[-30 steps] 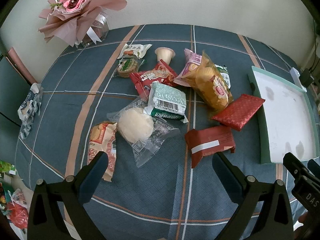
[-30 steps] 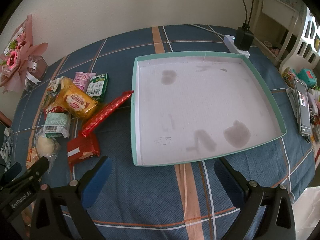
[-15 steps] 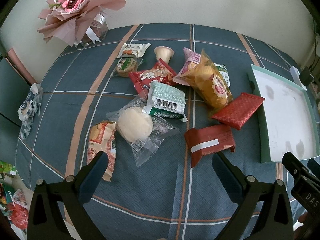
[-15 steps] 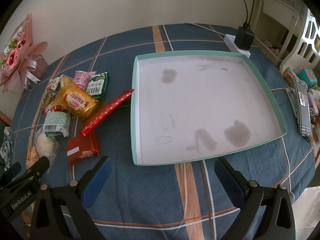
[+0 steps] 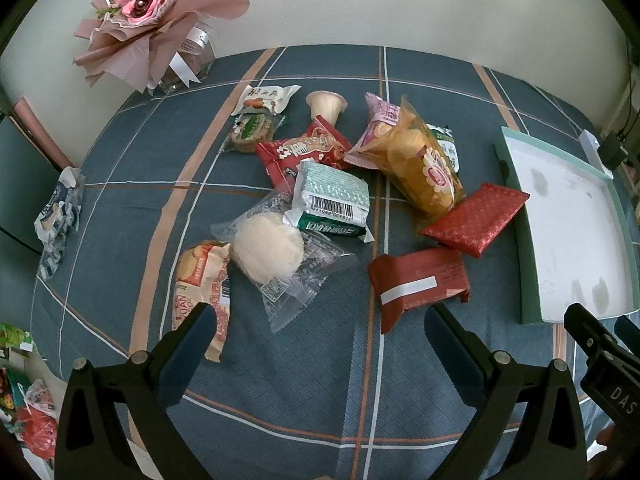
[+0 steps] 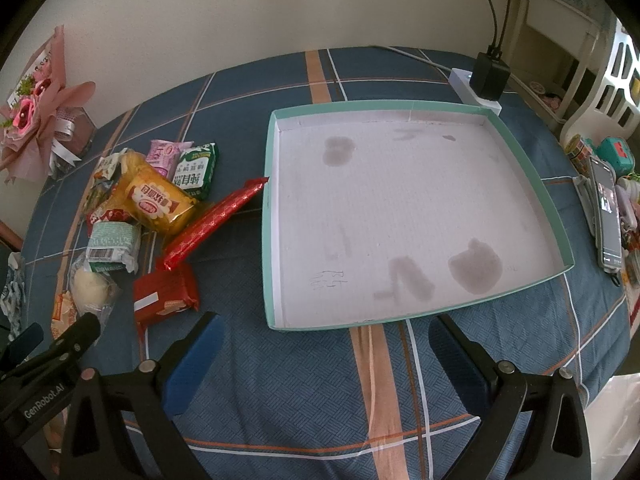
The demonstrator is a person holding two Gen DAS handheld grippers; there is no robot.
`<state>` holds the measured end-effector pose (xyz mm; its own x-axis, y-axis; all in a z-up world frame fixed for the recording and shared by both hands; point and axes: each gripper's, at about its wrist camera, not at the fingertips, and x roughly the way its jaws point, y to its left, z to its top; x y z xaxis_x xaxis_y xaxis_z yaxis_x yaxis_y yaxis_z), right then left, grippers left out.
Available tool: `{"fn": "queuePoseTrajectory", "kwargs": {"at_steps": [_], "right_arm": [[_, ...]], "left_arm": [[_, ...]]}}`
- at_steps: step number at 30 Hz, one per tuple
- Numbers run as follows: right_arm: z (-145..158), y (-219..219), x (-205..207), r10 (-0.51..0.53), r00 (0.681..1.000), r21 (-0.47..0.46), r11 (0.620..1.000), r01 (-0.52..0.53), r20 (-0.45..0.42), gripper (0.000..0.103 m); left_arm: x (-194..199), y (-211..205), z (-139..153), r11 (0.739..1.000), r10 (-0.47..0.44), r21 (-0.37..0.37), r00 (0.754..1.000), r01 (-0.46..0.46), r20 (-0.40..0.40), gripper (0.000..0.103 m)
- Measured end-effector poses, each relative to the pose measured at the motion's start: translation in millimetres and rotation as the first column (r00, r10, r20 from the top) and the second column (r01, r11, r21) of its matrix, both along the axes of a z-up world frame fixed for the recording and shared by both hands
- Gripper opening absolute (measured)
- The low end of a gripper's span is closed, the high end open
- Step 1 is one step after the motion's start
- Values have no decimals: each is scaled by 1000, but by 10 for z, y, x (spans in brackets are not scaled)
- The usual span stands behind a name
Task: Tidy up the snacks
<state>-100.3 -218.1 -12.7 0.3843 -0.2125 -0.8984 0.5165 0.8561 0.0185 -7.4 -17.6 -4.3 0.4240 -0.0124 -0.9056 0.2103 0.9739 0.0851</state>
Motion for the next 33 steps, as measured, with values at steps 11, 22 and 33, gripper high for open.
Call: {"fn": "queuePoseTrajectory", "kwargs": {"at_steps": [11,22,33], "right_arm": [[10,24,0,10,1000,9,1000,-10,26,103],[-107,441,407,168,985,118,978,-171,42,103],[-284,824,747,300,954,121,948,-294,-31,103]], "left_arm": [[-5,15,-6,1000,15,-11,1000,-15,0,103],[257,708,10,967,227,-109,973,-231,-43,103],[512,1205,-256,937,324,-92,938,-336,-124,103]]}}
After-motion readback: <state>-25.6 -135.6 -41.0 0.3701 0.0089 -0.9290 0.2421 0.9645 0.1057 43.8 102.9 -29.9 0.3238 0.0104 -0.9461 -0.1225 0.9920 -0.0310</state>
